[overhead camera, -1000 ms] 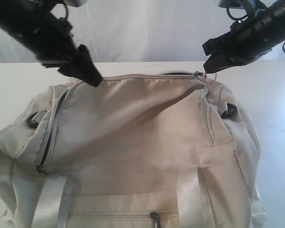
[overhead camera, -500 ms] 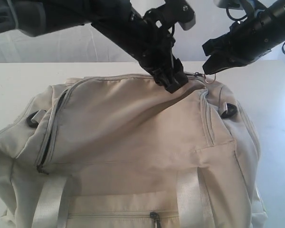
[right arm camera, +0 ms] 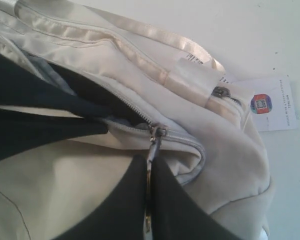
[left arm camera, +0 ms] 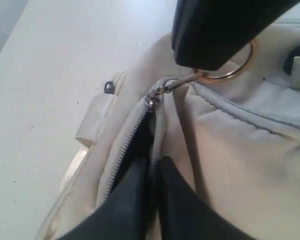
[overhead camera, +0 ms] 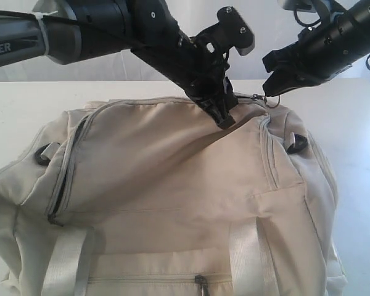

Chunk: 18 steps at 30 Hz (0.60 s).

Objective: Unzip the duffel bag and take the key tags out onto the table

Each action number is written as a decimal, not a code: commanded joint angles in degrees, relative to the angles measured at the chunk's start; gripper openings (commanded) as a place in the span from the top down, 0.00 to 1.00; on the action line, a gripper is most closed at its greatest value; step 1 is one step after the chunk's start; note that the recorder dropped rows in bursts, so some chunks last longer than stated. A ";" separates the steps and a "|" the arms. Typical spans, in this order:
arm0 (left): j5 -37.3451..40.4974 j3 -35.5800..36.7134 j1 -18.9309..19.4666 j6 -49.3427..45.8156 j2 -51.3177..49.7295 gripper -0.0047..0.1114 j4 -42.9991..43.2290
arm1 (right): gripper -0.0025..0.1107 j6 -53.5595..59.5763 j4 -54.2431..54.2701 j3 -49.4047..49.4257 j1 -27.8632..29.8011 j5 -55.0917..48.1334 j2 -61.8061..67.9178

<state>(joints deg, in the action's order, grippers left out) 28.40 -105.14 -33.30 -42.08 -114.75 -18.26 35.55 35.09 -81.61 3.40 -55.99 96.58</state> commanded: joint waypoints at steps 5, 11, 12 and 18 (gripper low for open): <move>3.07 -0.38 -0.04 2.59 0.97 0.96 4.10 | 0.98 0.66 -0.12 0.21 0.65 0.18 -0.63; 4.86 -0.38 0.06 7.97 3.49 0.96 12.69 | 0.98 0.66 -0.12 0.21 0.65 0.64 -0.63; 4.95 -0.38 0.06 8.29 3.54 0.96 13.69 | 0.98 0.66 -0.12 0.21 0.65 0.64 -0.63; 7.63 -0.93 0.32 12.32 4.05 0.96 20.17 | 0.98 0.66 -1.16 0.21 0.65 1.34 -0.63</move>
<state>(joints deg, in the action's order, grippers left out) 33.07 -105.78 -33.42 -32.74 -111.78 -3.06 35.55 35.93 -81.61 3.40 -55.08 96.58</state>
